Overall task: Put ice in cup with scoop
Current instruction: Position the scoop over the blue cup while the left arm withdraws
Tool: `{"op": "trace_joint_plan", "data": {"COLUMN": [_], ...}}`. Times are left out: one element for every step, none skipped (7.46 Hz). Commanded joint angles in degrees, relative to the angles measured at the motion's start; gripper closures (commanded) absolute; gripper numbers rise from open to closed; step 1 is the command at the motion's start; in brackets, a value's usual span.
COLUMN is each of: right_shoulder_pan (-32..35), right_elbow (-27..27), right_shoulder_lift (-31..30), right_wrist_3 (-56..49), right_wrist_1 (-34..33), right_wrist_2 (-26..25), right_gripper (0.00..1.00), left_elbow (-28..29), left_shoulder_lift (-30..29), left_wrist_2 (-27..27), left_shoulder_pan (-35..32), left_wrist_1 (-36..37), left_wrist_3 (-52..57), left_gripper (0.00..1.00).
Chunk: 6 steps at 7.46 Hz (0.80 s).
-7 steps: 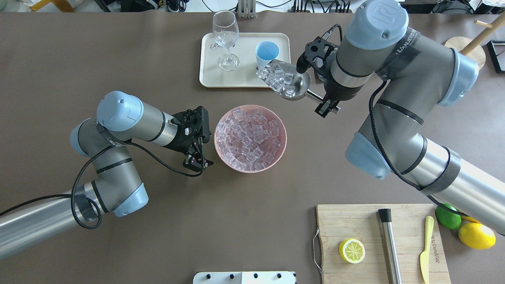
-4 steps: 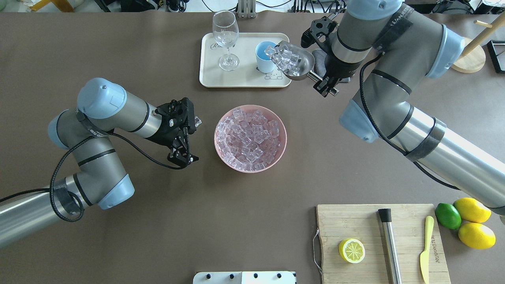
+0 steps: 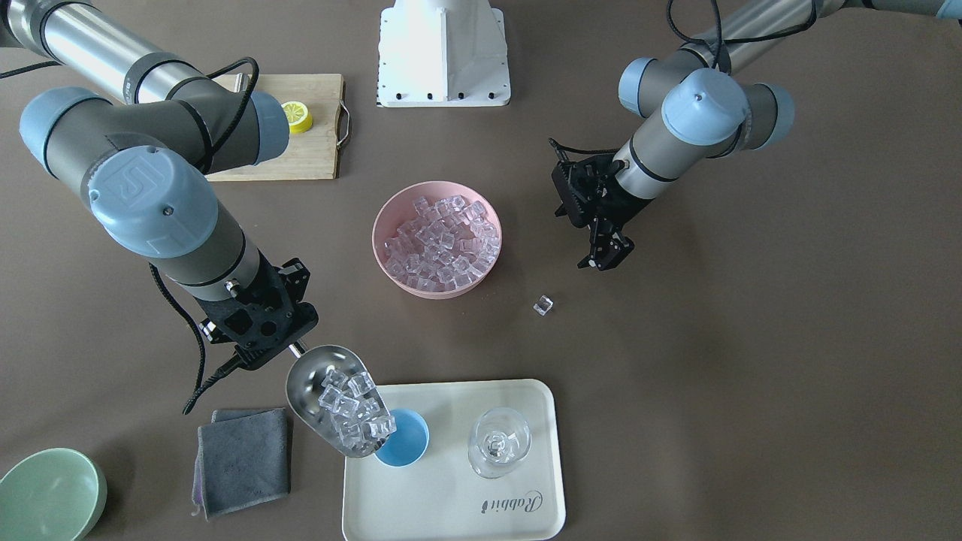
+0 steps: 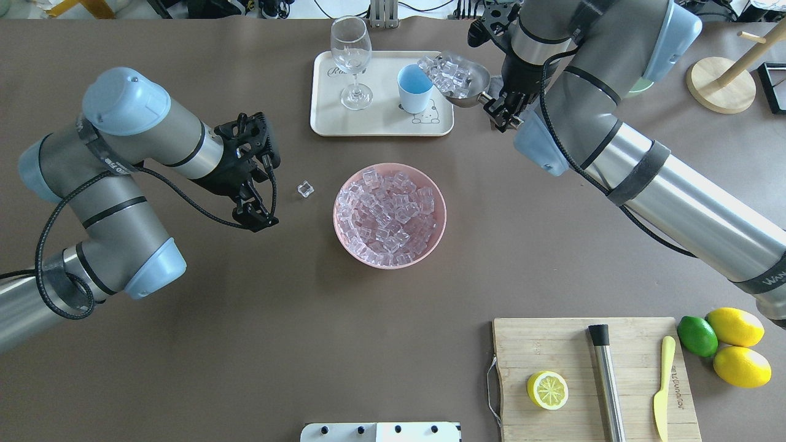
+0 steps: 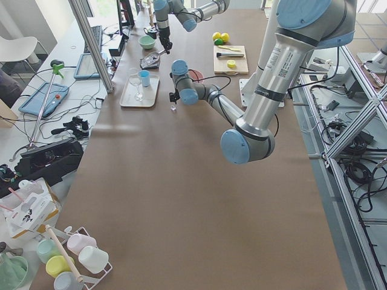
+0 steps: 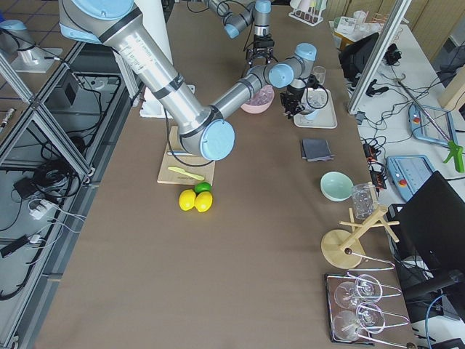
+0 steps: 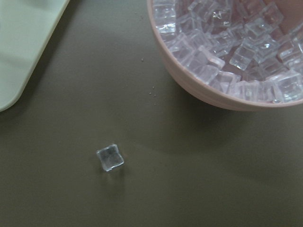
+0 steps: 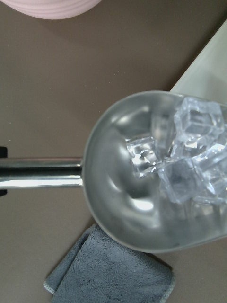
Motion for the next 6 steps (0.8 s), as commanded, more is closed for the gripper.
{"op": "trace_joint_plan", "data": {"right_shoulder_pan": [0.1,0.1,0.1,0.1,0.1,0.1], "right_elbow": [-3.5,-3.5,-4.2,-5.0,-5.7,-6.0], "right_shoulder_lift": [3.0,4.2,4.7,5.9,6.9,7.8], "right_wrist_3": [-3.4,-5.2,-6.7,-8.5,-10.0,-11.1], "right_wrist_1": [-3.6,-6.8,-8.5,-11.1,-12.6,-14.7], "right_wrist_2": [0.9,0.9,0.8,0.8,0.8,0.8], "right_gripper": [1.00,1.00,1.00,1.00,1.00,1.00], "left_elbow": [-2.9,-2.9,-3.2,-4.4,-6.0,-6.2], "left_shoulder_lift": [0.4,2.1,2.5,3.5,6.9,7.5], "left_wrist_2": [0.0,0.0,0.0,0.1,1.2,1.0], "left_shoulder_pan": [-5.4,-7.9,-10.5,-12.6,-13.0,-15.4], "left_wrist_1": [7.8,7.5,7.4,7.4,7.0,6.9], "left_wrist_3": [-12.3,-21.4,-24.1,-24.8,-25.2,-29.0], "left_gripper": [0.02,0.02,0.02,0.02,0.02,0.02]}}
